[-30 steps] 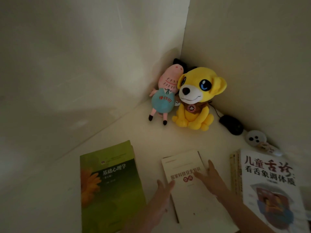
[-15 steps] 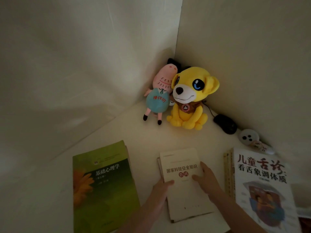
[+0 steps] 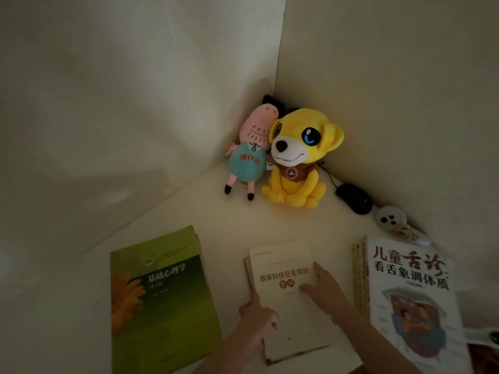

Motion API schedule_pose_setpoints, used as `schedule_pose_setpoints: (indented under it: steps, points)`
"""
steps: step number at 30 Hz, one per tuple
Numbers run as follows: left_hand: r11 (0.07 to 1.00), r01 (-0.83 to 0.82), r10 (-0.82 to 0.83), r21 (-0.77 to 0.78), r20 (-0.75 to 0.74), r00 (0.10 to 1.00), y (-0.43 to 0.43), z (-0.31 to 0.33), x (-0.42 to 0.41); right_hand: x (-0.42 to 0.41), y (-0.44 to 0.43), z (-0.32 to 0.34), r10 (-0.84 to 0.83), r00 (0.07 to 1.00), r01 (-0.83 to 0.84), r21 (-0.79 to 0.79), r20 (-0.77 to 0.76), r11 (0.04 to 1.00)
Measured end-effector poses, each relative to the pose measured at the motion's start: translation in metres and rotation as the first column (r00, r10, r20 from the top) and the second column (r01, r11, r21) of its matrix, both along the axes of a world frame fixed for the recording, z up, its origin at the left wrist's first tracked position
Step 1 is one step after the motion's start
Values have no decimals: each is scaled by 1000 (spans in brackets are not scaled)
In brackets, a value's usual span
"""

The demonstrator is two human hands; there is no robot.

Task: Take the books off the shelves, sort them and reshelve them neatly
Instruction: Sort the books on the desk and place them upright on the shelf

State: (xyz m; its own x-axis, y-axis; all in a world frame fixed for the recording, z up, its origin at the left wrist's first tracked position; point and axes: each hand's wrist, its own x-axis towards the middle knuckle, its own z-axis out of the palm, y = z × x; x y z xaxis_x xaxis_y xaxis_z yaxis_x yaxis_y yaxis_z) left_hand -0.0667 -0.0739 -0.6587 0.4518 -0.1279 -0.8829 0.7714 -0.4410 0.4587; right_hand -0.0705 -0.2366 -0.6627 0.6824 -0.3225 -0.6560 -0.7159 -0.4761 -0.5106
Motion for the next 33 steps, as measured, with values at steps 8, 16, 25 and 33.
schedule_pose_setpoints:
  steps: [8,16,25,33]
  points:
    - [970,75,-78,231,2,997,13,22,6,1,22,4,45,999,-43,130,-13,991]
    - [971,234,-184,-42,489,853,-40,45,-1,-14,-56,35,79,856,102,-317,511,943]
    - [785,605,-501,-135,438,747,-127,46,-1,-96,-187,19,24,931,112,-347,364,931]
    - [776,617,-495,-130,481,724,-162,31,-2,-127,-205,3,-30,923,107,-181,382,978]
